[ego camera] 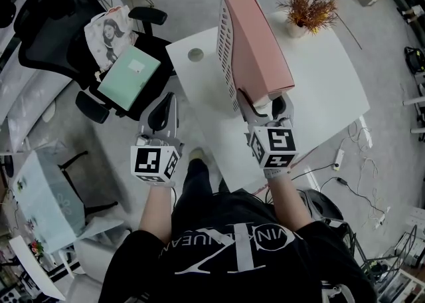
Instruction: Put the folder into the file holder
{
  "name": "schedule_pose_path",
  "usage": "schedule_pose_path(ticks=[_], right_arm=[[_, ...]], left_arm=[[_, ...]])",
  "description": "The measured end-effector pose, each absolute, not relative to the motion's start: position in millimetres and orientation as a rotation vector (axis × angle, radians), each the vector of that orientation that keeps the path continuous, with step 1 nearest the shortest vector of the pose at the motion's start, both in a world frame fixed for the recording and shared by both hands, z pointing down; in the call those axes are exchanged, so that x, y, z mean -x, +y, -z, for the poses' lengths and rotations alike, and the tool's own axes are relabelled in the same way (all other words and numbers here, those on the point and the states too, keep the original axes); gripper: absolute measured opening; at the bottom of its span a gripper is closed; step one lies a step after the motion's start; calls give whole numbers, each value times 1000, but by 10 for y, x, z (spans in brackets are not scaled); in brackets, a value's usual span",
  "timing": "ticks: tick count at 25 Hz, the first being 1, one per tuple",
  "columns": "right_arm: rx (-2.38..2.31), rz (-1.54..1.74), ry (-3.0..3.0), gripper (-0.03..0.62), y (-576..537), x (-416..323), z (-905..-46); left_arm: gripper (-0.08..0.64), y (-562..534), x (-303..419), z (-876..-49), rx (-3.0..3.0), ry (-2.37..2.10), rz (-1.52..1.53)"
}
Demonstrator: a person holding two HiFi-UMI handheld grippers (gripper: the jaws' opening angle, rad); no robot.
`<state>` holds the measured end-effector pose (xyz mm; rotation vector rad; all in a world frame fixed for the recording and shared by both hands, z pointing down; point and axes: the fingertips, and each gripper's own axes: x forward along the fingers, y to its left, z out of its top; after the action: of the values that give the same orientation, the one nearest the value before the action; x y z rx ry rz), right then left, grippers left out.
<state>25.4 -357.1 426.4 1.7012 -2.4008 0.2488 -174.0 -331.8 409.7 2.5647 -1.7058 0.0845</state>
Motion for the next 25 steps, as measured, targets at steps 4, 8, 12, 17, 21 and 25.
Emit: schedule_pose_path(ticks=[4, 8, 12, 17, 21, 25], right_arm=[[-1687, -245, -2415, 367, -3491, -286, -4257], [-1675, -244, -2427, 367, -3414, -318, -4235], [-1662, -242, -2442, 367, -3337, -368, -4215], [-1636, -235, -2465, 367, -3243, -422, -4172], [-1607, -220, -2486, 367, -3168, -458, -4141], [-1584, -199, -2501, 351, -3078, -502, -4099]], left_arm=[[0, -3234, 1682, -4105, -2560, -1712, -86], [0, -3164, 1616, -4086, -2563, -1713, -80], [0, -3085, 1535, -4077, -2563, -1719, -78], [0, -2985, 1448, -4029, -2564, -1733, -72], [0, -2916, 1385, -3997, -2565, -1749, -70], [0, -2842, 1313, -3960, -2569, -1756, -63]])
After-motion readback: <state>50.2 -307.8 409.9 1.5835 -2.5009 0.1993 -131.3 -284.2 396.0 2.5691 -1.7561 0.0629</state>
